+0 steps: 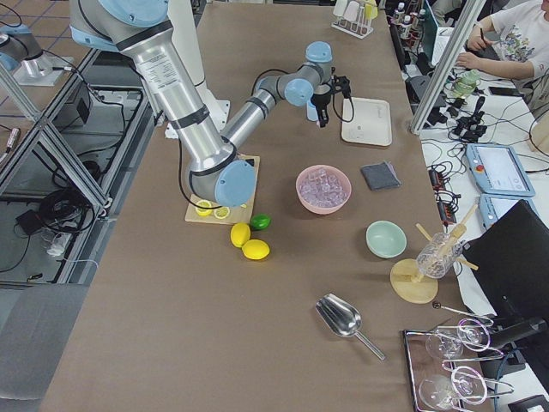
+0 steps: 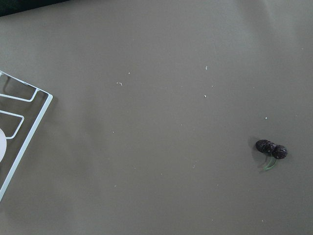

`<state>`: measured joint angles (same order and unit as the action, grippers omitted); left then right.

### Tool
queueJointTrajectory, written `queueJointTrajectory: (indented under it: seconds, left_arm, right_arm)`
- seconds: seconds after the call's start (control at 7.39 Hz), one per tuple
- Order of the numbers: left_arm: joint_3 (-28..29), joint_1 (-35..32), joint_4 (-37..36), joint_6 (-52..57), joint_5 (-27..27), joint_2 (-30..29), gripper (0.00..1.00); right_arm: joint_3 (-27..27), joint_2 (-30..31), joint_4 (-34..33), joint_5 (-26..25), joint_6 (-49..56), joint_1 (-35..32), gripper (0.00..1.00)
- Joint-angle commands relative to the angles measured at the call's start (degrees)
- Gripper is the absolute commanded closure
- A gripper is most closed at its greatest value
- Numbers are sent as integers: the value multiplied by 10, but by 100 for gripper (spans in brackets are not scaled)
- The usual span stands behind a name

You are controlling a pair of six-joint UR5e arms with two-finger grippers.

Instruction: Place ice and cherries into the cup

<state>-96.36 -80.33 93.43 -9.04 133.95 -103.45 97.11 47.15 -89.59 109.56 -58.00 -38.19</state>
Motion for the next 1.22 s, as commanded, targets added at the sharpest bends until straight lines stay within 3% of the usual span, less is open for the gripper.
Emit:
queueJointTrajectory:
  seconds: [0.0,0.41,1.08]
  left_arm:
    - [6,0,0,2,-1,0,2]
    - [6,0,1,2,0,0,2]
    - [7,3,2,2,0,-1,2]
  right_arm:
    - [-78,-91,-6,-75,-73,64,100]
    - [-135,-132,-5,-98,-91,75,100]
    - [-176,-152,16,-110,-101,75,100]
